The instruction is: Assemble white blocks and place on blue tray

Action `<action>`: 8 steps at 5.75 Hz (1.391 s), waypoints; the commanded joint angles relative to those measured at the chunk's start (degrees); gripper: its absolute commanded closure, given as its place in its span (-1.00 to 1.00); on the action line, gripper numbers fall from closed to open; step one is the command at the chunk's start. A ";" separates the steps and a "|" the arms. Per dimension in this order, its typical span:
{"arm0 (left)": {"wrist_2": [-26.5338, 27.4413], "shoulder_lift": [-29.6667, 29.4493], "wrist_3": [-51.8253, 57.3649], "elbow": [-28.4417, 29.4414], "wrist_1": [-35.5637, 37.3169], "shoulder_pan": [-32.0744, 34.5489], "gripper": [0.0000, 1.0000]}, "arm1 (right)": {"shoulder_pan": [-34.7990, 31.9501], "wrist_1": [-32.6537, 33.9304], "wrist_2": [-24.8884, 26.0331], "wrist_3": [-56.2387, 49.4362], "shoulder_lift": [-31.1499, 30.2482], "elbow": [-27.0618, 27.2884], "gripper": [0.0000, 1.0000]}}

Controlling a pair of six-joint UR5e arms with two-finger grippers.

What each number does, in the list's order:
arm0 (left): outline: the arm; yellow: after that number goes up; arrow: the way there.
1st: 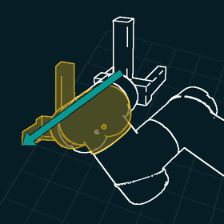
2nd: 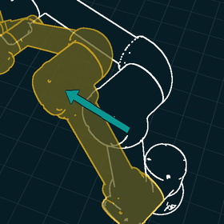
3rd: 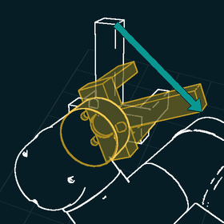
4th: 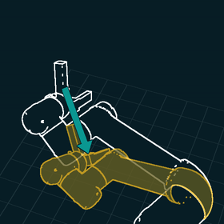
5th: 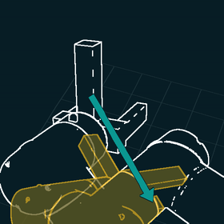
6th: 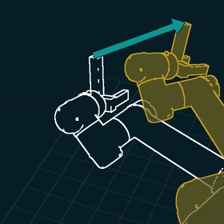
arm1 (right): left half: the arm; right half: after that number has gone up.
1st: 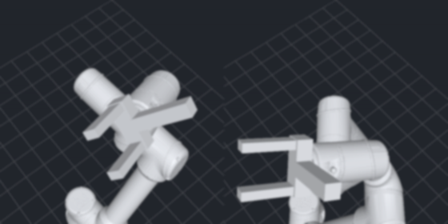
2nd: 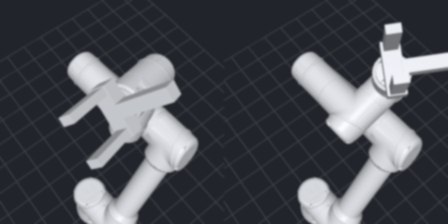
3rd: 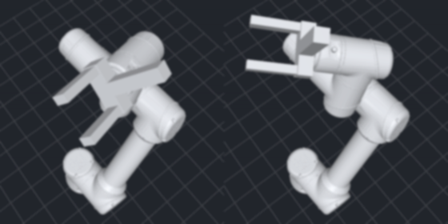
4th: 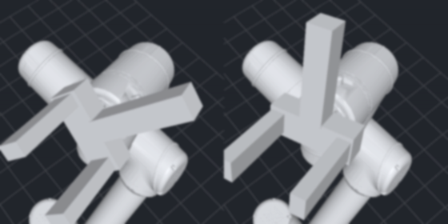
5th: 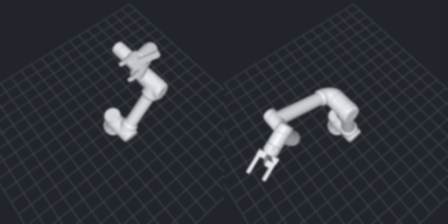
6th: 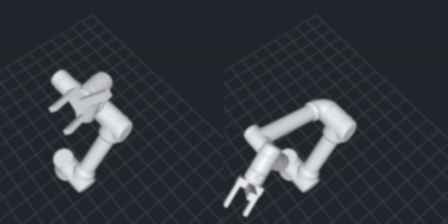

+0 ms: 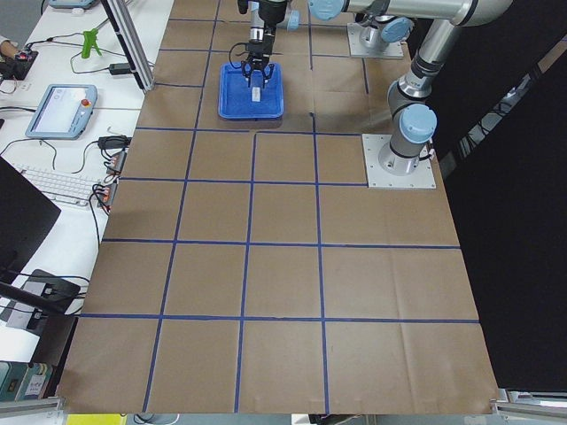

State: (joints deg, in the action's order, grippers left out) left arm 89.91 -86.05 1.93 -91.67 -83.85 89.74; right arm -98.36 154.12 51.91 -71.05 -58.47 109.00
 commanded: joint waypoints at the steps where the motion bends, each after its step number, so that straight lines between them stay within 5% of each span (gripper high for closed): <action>1: 0.09 0.00 0.00 0.00 0.00 0.00 -1.00 | 1.06 -3.71 7.09 7.81 -4.69 -1.85 -0.99; 4: 0.09 0.00 0.00 0.00 0.00 0.00 -1.00 | 6.84 -33.54 20.47 16.44 -16.03 -11.14 -1.00; 5: 0.09 0.00 0.00 0.00 0.00 0.00 -1.00 | 9.21 -43.11 27.21 26.04 -18.84 -14.48 -1.00; 8: 0.00 0.00 0.00 0.00 0.00 0.00 -1.00 | 9.60 -68.55 33.07 63.56 -26.33 -22.74 -1.00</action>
State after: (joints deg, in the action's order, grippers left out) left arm 89.98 -86.05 1.93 -91.67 -83.85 89.73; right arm -87.97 91.94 83.68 -18.65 -83.07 89.36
